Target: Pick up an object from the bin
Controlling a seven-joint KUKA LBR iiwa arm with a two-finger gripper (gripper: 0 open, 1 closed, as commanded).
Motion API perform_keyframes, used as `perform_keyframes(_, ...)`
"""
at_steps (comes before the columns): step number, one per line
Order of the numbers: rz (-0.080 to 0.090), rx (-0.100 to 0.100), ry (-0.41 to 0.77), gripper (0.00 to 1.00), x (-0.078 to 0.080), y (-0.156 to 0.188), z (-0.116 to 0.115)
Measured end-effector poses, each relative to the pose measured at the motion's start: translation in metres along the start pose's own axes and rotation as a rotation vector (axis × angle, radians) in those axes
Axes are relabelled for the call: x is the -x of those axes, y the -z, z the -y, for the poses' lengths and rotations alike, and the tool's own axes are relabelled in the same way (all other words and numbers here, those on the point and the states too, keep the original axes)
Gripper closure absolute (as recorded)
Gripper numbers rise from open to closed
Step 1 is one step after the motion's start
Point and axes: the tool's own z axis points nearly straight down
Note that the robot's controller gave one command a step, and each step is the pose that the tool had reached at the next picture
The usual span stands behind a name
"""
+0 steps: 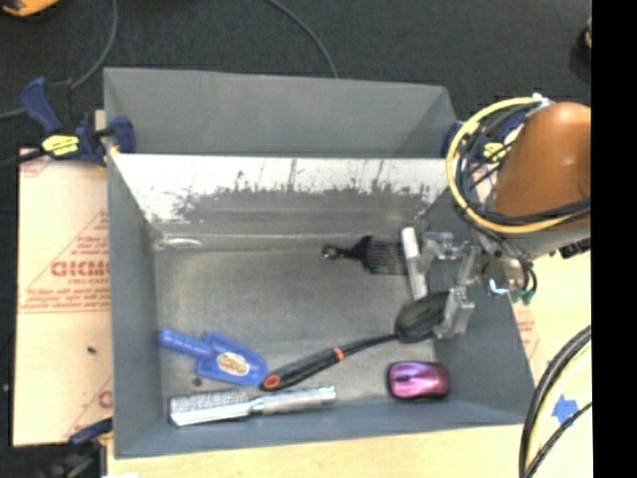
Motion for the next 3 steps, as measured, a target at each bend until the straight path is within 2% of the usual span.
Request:
perform_keyframes(1,0.008,-0.001,0.005,0.0,0.001,0.005,-0.001)
perform_keyframes(2,0.007,-0.002,0.156,0.0,-0.017,-0.106,-0.039)
perform_keyframes(3,0.008,-0.003,0.258,0.0,-0.018,-0.056,-0.033)
